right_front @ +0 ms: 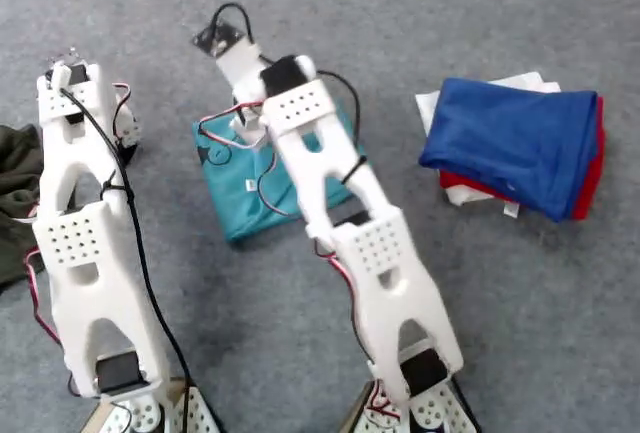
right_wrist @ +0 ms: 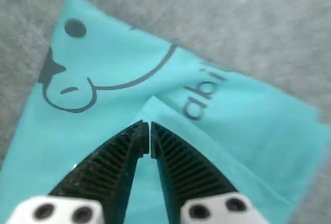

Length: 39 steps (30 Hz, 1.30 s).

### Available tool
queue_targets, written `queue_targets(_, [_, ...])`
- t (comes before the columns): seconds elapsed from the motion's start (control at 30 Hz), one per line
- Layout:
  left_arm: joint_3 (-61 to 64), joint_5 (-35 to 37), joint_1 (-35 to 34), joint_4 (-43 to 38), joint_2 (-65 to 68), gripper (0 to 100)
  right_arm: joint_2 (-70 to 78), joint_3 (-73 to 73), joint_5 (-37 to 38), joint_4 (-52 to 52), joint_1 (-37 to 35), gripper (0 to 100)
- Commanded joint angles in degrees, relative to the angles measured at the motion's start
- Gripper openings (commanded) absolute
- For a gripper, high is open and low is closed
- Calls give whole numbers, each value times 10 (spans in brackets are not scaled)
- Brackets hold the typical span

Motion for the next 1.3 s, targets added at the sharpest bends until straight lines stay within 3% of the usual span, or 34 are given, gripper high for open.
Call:
queue_targets(0.0, [3, -8, -4, -8, -11, 29, 47, -84, -4, 47, -1, 15])
queue_targets(0.17, [3, -8, -4, -19, -11, 29, 97, -192, -1, 152, 25, 15])
queue_targets(0.33, [-8, -8, -6, -18, -7, 29, 79, -195, -2, 158, 55, 15])
queue_targets(0.63, [-7, -8, -6, -18, -6, 29, -93, 85, -2, 157, 81, 15])
queue_targets(1.0, [20, -8, 25, 32, -5, 28, -291, 379, 0, 157, 213, 15])
queue_targets(1.27, [52, -5, 44, 74, -7, 28, -409, 390, 61, 132, 148, 15])
